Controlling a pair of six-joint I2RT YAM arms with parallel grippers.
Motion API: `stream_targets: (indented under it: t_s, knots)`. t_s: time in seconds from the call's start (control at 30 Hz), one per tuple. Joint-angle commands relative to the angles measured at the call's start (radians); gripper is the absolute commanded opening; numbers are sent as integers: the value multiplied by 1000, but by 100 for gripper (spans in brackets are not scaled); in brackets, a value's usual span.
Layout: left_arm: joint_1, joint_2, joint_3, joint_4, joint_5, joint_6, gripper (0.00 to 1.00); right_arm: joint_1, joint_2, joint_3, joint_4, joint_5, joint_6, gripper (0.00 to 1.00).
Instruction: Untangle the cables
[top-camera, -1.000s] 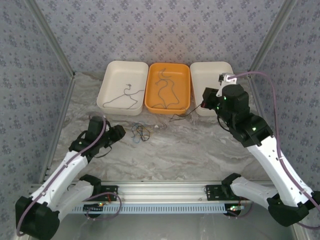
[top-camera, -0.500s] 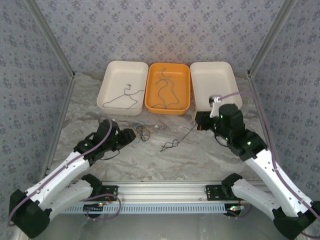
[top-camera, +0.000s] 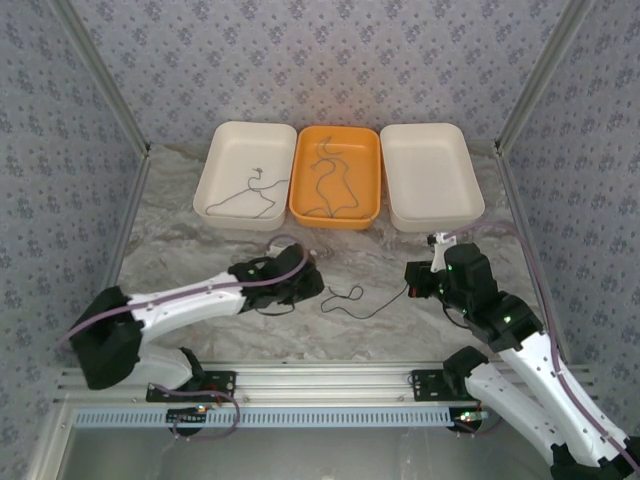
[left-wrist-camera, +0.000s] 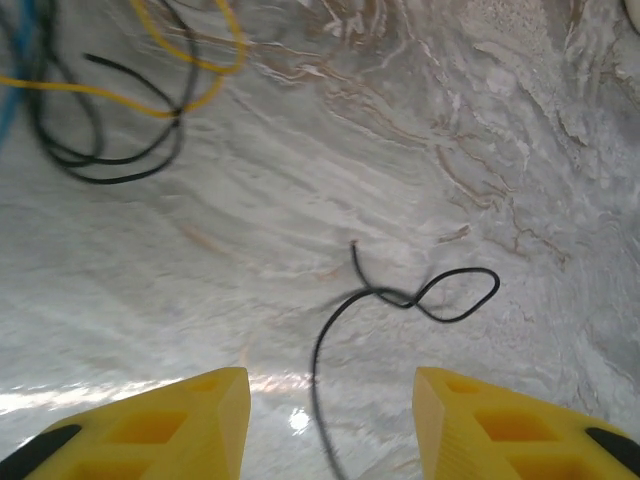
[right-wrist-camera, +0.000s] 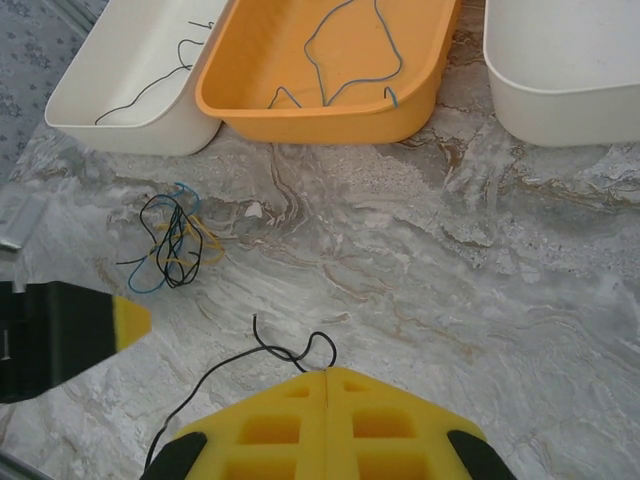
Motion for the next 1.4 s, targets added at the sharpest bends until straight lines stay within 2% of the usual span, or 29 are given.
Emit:
stream_targets:
  t_s: [0.0, 0.23, 0.5, 0.73, 0.83, 0.93, 1.0, 1.17, 1.37]
  knots:
    - [-21, 129, 118, -15, -93, -51, 47, -5, -7, -6, -5, -22, -22, 0]
    - [-22, 374, 295, -87, -90, -18, 40, -12, -35, -10, -18, -29, -26, 0]
    - [-38, 456, 317, -98, -72, -57, 39, -17, -41, -15, -5, -42, -20, 0]
    - [-41, 514, 341, -82, -67, -63, 33, -17, -46, -29, 2, -48, -14, 0]
    - [-45, 533, 349, -63, -62, -68, 24, -19, -47, -32, 6, -49, -11, 0]
    - [-49, 548, 358, -59, -53, -67, 8, -20, -49, -27, 4, -50, -13, 0]
    - [-50, 537, 350, -57, -63, -70, 0, -22, -51, -25, 0, -49, -14, 0]
    - [-30, 412, 323, -83, -143, -53, 0, -23, -62, -24, -17, -43, -20, 0]
    - [106, 146, 399, -185, -128, 72, 0, -30, -72, -34, -31, -28, -30, 0]
